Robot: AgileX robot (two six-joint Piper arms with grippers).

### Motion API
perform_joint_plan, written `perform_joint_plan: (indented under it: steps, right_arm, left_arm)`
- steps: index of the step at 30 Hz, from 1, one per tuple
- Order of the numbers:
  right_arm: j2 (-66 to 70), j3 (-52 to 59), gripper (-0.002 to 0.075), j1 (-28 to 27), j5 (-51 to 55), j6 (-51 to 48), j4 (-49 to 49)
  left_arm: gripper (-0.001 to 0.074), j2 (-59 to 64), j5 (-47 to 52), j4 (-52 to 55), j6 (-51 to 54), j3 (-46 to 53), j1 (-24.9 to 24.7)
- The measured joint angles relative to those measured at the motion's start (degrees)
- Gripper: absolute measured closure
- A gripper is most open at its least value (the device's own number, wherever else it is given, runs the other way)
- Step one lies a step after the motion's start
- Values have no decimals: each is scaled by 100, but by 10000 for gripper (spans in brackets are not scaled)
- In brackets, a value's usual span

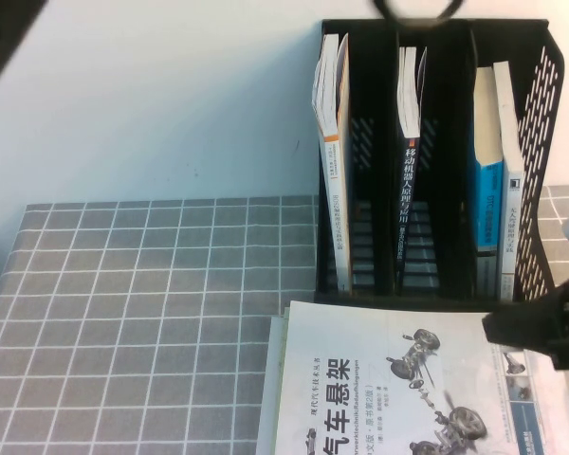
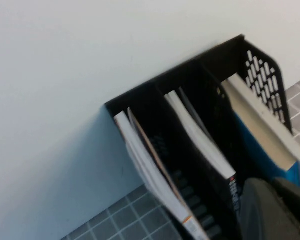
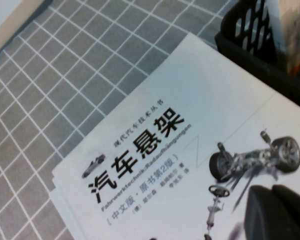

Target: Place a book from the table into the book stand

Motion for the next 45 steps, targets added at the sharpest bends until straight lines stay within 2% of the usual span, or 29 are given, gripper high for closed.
perform_joint_plan:
  steps: [8,14,24,28,32,35,38,45]
  right_arm:
    - [530,0,729,0,-155,-769,827]
    - [827,-88,729,0,-751,-1271,1256]
    - [1602,-889,729,0,-1210,-1564,1329]
    - [1726,-1034,729,0,-1229,-1672,1339]
    - [1590,-1045,729,0,-534,-1539,1255]
    - [1106,-1045,729,0,-16,-1029,828]
    - [249,-1045,729,0,209,-193,-23]
    - [-1720,-1045,729,0,865,2320,-2966]
  left_arm:
    - [736,-1170,0,206,-37,1605,0]
    - [736,-2063,-31,217,-628,2838,0]
    - [736,-3120,-1535,218,-2021,5213,0]
    - [738,-3304,-1891,218,-2226,5697,0]
    - [738,-3353,-1945,229,-2280,5853,0]
    - [738,-3353,-1931,240,-2295,5853,0]
    - [738,-3353,-1931,240,-2205,5853,0]
    - [738,-3357,-1826,261,-2195,5853,0]
